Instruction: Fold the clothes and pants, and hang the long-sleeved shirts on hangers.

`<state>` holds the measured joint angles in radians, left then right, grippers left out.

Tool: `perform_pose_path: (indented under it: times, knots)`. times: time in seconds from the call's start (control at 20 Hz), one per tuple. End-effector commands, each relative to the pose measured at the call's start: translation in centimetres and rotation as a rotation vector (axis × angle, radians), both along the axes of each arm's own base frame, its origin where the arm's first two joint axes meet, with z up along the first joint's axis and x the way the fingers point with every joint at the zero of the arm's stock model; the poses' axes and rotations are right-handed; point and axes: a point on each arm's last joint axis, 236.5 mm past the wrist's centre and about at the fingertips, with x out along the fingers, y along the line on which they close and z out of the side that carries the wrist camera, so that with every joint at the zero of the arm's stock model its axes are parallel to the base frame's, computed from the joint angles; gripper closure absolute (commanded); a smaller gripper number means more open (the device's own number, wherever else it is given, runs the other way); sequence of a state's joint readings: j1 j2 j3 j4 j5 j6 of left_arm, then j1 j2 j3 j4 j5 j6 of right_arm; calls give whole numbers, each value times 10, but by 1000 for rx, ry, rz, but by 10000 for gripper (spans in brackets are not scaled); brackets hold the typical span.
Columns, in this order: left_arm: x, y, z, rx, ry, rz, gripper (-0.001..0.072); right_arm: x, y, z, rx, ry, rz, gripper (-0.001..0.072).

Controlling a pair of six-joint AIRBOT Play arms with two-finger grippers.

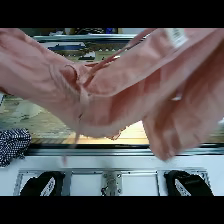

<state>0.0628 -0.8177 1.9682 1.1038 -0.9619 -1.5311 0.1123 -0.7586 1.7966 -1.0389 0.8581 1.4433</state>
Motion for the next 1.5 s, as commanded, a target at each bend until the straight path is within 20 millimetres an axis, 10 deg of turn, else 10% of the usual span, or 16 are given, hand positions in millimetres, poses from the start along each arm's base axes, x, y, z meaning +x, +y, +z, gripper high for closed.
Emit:
perform_pose_path:
  times: [0.0,0.25,0.4,0.6,0.85,1.0,1.05,1.15,1.45]
  knots:
    - [77,4,-24,8,119,-3,702,55,-35,-52,3,240,-179,705]
    - [243,11,-202,-101,583,-20,702,187,-34,-220,-255,698,-224,705]
    - [267,13,-251,-133,724,-51,703,226,-33,-264,-414,717,-206,705]
    - [227,19,-317,60,921,-37,703,197,-39,-325,-531,873,-166,706]
    - [117,-5,-485,99,1239,-56,703,114,-78,-480,-633,1191,-235,704]
    - [50,-34,-570,156,1383,-128,702,86,-82,-537,-665,1298,-212,686]
    - [35,-43,-588,181,1401,-152,702,87,-82,-543,-651,1313,-221,571]
    - [20,-53,-605,212,1413,-179,702,95,-82,-539,-654,1291,-221,49]
    - [22,-44,-608,186,1422,-150,702,72,-59,-490,-675,1177,-162,60]
